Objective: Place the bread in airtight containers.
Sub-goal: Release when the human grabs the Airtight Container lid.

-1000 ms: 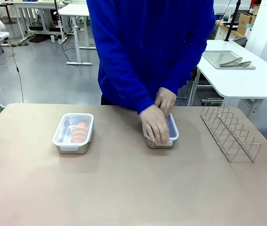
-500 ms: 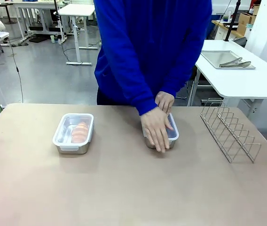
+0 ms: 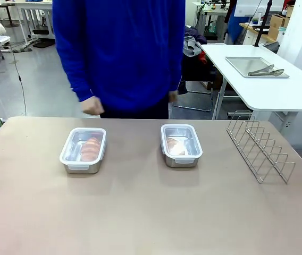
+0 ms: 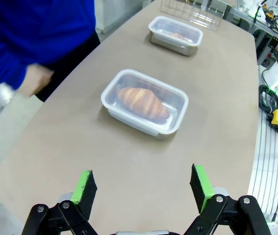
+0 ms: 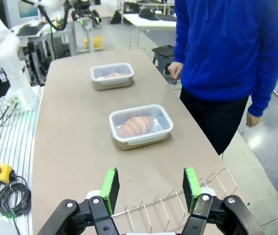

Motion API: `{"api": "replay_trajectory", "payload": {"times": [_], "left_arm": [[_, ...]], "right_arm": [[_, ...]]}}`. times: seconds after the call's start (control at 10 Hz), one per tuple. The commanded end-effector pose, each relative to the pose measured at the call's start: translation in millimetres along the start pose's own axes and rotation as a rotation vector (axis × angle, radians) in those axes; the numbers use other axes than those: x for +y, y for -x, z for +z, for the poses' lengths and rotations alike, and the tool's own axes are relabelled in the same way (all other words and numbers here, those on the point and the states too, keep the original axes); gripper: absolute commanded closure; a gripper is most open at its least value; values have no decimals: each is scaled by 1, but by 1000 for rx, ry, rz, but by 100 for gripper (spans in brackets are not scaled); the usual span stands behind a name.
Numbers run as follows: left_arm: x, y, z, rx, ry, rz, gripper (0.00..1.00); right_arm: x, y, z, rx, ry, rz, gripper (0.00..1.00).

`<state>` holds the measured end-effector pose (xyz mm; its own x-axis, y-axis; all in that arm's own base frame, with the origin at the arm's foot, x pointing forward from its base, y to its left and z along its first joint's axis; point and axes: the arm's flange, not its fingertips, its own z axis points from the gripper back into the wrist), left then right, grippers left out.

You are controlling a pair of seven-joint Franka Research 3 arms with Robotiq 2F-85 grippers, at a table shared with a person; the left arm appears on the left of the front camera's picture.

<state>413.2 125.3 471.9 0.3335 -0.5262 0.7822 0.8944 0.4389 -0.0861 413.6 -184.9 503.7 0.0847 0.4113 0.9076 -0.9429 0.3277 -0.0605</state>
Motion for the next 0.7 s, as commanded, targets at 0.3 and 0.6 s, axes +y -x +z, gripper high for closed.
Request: {"api": "replay_trajectory", "payload": {"times": [0.3,0.6], "left_arm": [[-1,-1,1,-5,6,-20,0],[-1,-1,1,-5,6,-20,0]], "right_arm": [[1,-1,0,-5,-3,3,30],[1,-1,0,-5,-3,3,30]]}}
